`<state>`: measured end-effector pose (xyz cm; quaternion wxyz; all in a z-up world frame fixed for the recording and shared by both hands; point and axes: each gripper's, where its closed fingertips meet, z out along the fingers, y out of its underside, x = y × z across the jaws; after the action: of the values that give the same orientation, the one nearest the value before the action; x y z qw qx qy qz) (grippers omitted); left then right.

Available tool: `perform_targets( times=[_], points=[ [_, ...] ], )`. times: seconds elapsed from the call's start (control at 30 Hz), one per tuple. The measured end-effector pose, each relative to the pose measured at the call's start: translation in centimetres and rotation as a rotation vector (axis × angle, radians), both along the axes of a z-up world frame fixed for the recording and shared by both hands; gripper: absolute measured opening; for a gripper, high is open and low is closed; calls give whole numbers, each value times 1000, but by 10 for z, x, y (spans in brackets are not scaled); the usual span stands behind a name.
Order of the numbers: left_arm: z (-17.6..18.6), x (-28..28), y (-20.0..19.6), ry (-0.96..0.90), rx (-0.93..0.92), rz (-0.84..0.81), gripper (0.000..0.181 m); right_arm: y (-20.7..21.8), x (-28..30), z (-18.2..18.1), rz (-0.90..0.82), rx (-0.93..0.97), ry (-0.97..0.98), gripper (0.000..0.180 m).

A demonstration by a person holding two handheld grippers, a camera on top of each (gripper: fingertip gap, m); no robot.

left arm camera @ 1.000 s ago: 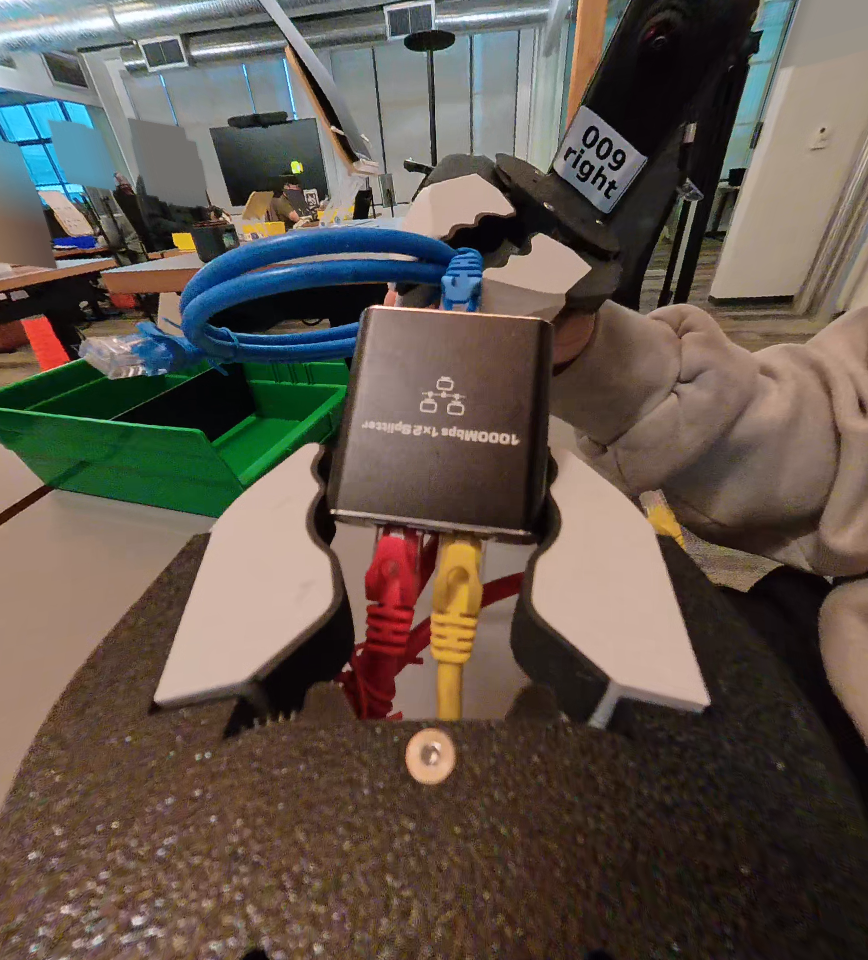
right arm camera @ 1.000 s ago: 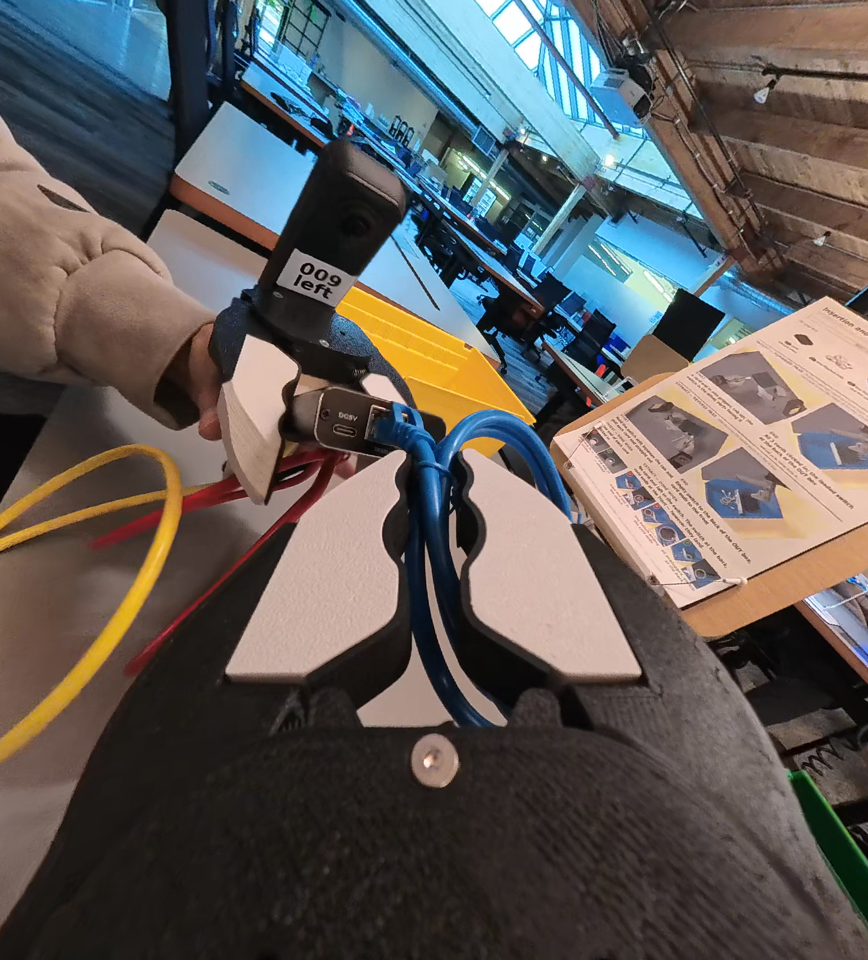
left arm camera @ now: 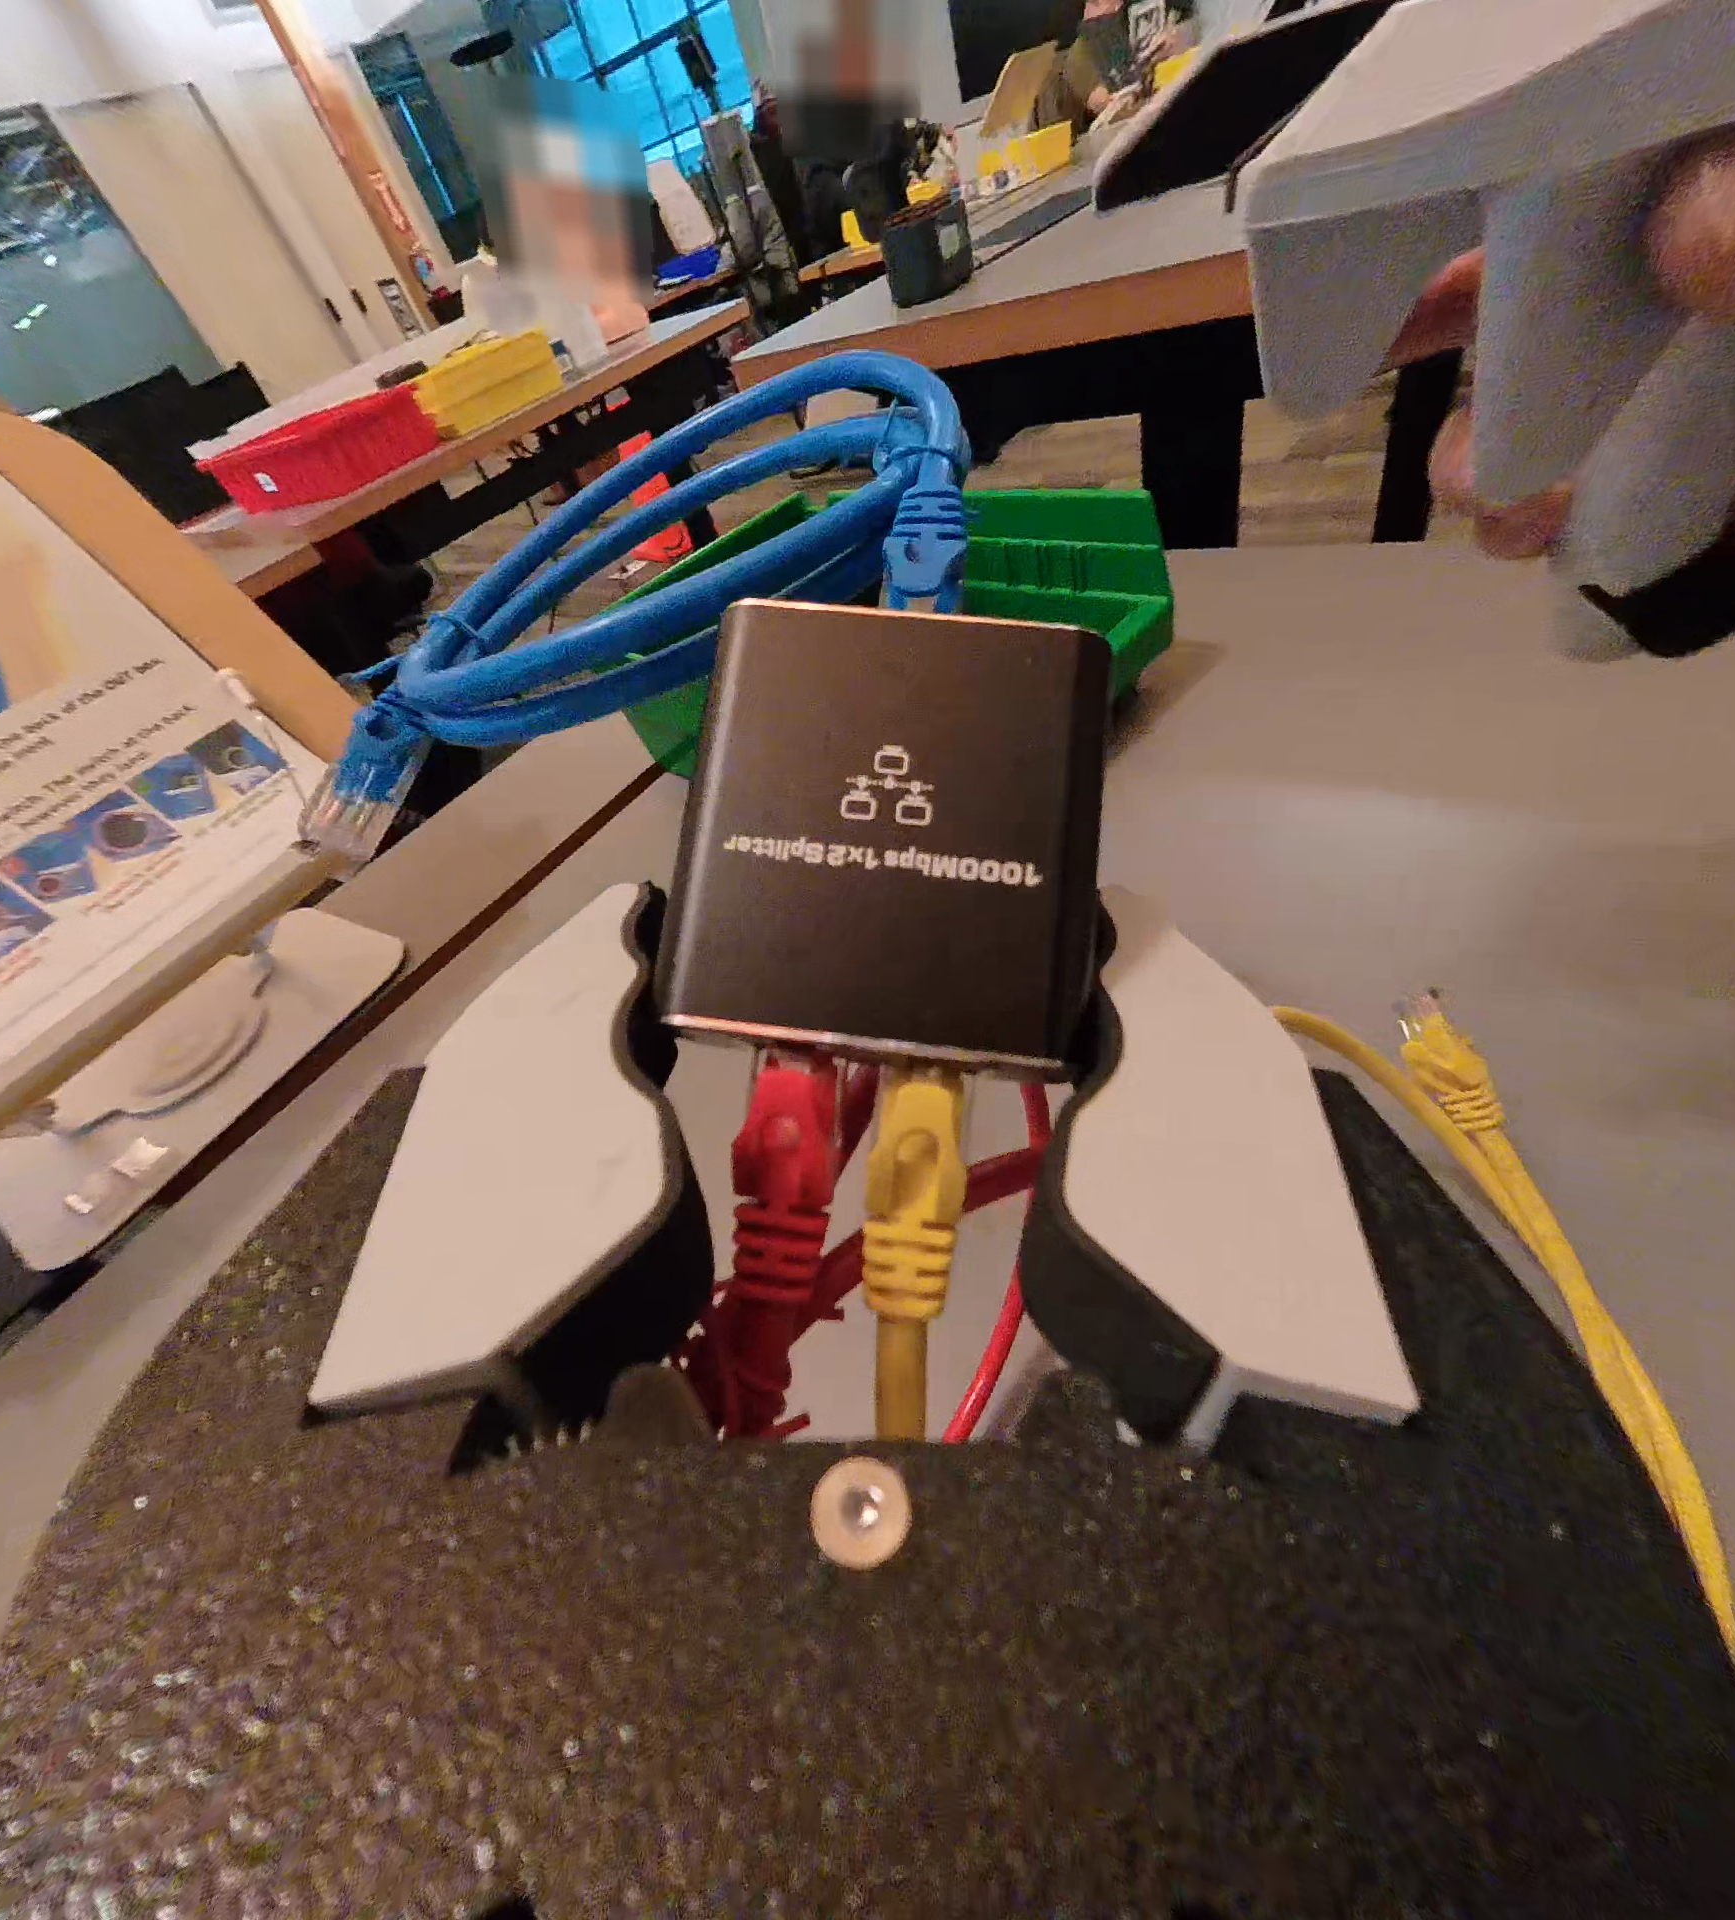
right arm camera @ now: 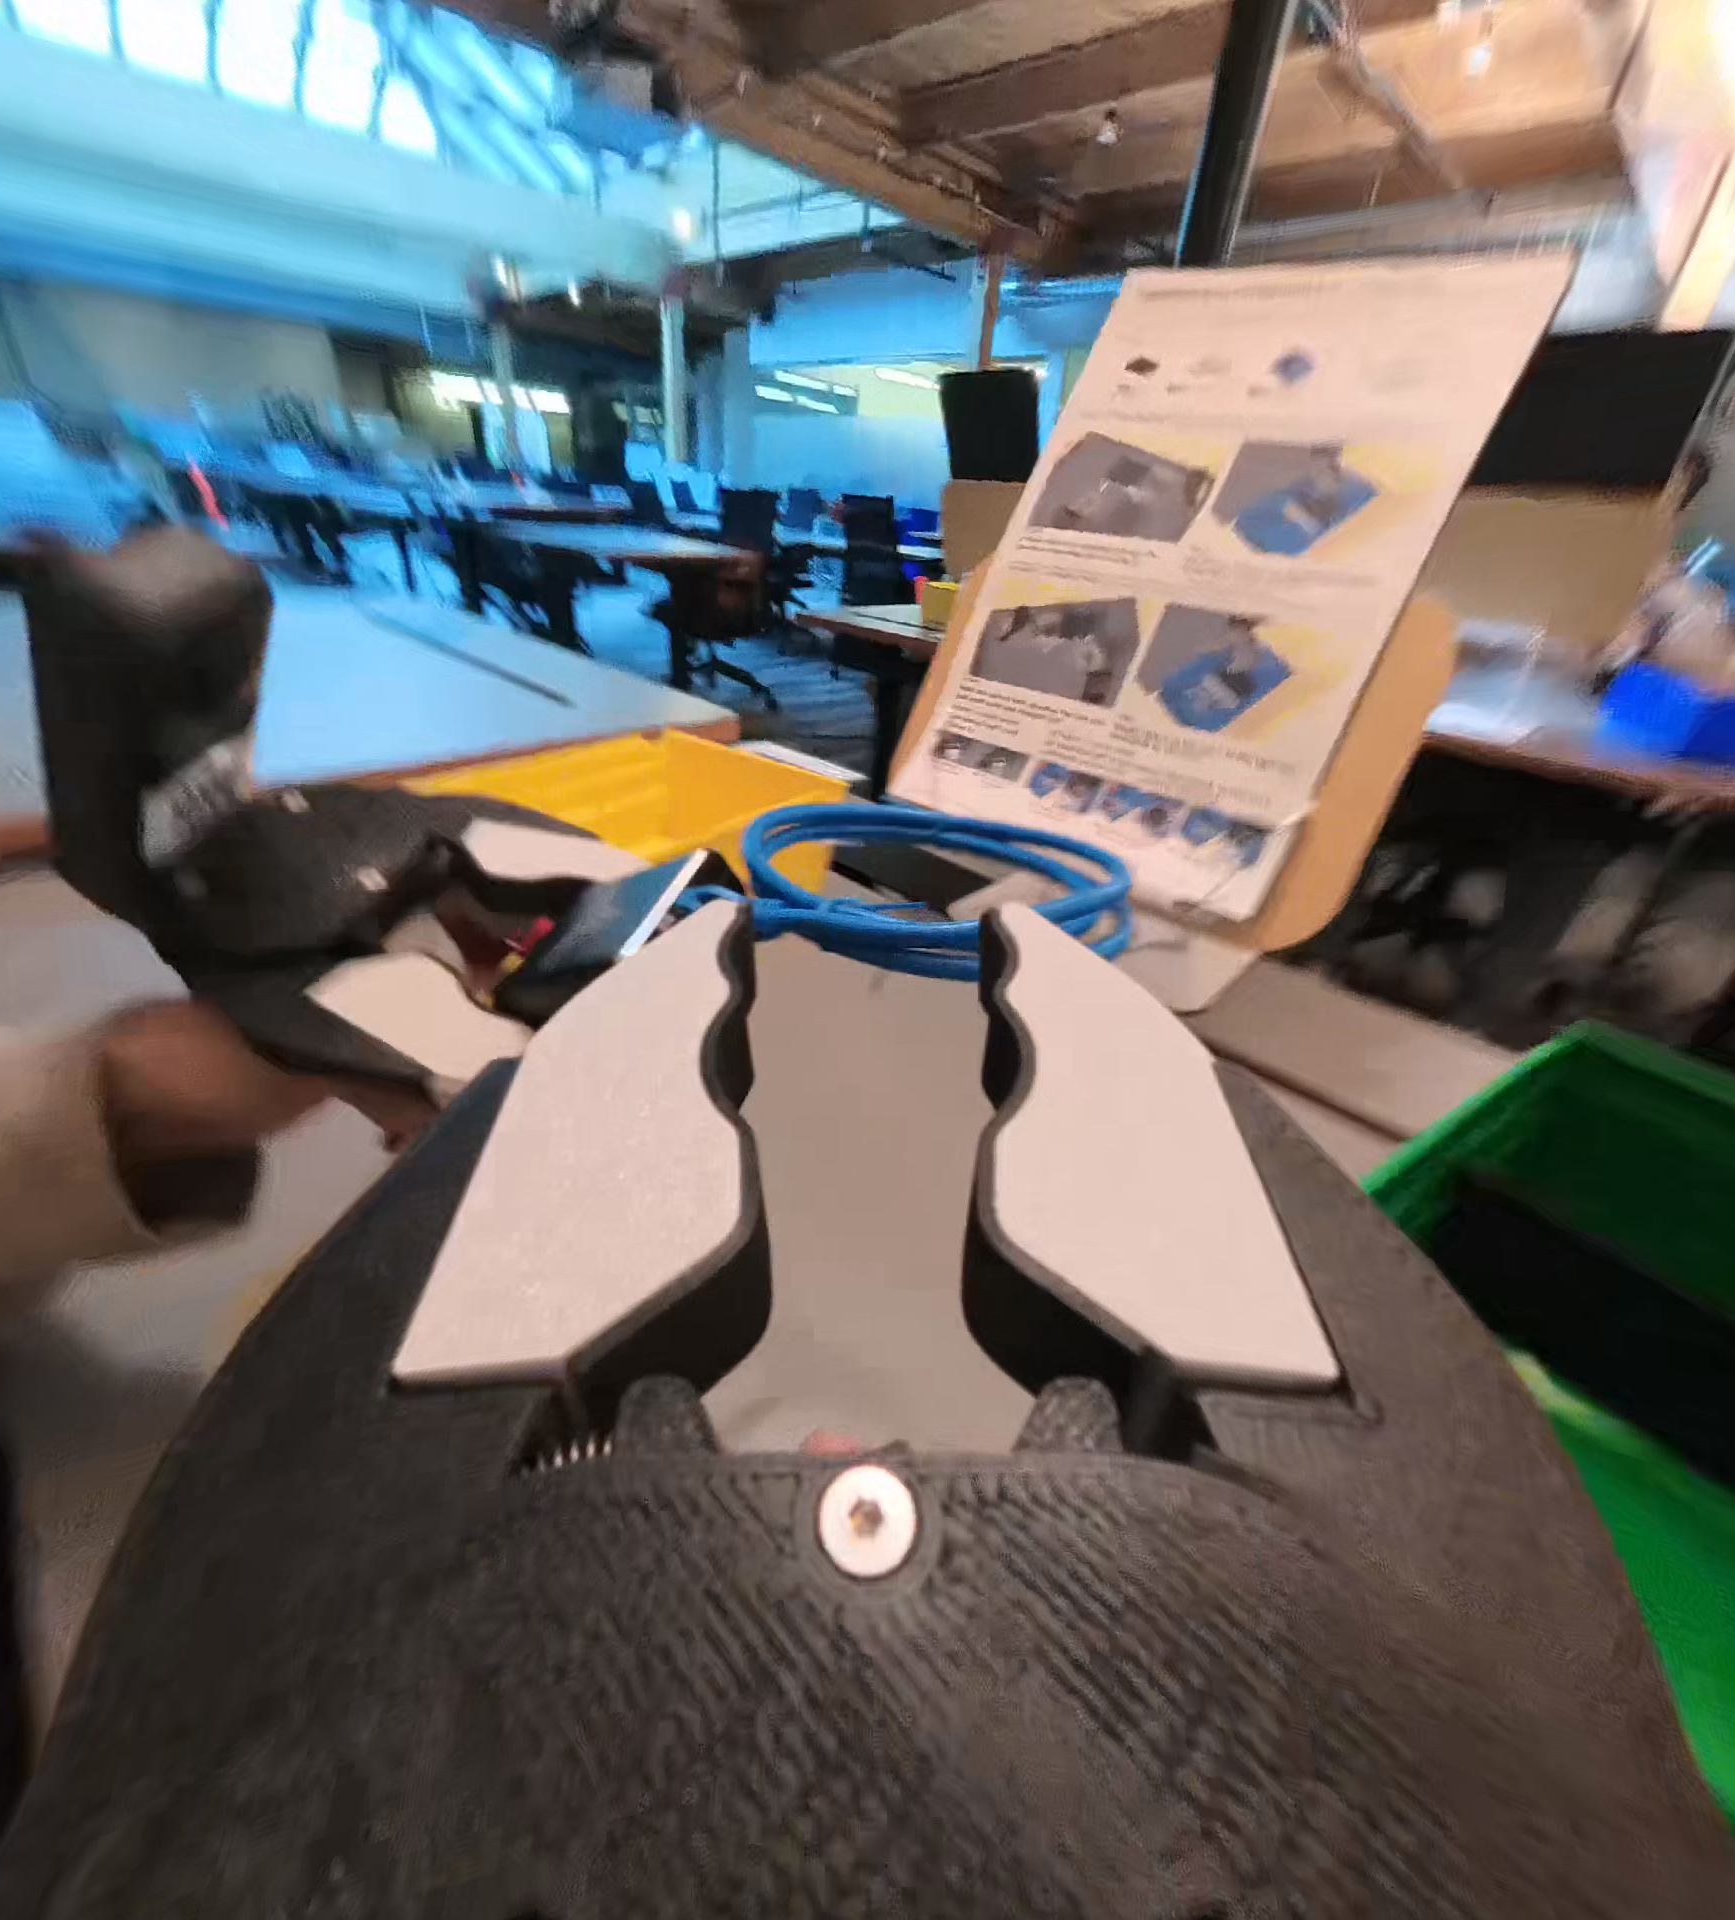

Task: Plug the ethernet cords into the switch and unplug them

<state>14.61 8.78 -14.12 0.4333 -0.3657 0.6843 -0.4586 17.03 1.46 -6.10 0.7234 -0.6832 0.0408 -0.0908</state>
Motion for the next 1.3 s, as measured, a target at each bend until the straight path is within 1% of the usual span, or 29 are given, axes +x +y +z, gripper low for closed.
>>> perform_targets(
  times=[0.13,0.2,0.23,0.27,0.33,0.43,0.53,0.73,0.83,1.0,1.17,1.3],
  points=[
    [7,4,2,-17,82,63,74,31,-13,-27,153,48,340,39],
    [9,5,-2,-31,124,65,74,39,-18,-27,226,129,489,34],
    [8,5,-4,-32,144,64,74,41,-19,-25,257,176,547,31],
    [8,5,-5,-34,164,68,74,42,-21,-24,285,211,591,21],
    [6,7,-4,-39,196,97,74,44,-18,-26,282,252,656,19],
    [3,9,-1,-36,222,128,74,47,-15,-31,274,264,703,19],
    [-1,10,2,-42,275,164,74,47,-12,-36,263,269,703,19],
    [-5,13,6,-61,351,205,74,49,-10,-44,315,305,786,18],
    [-8,15,7,-63,358,212,74,51,-10,-47,356,328,849,17],
    [-14,18,6,-61,395,216,74,54,-9,-54,376,341,902,19],
    [-14,22,4,-72,395,218,74,52,-6,-52,373,391,898,17],
    [-16,23,7,-75,433,242,74,52,-4,-55,375,389,909,17]
  ],
)
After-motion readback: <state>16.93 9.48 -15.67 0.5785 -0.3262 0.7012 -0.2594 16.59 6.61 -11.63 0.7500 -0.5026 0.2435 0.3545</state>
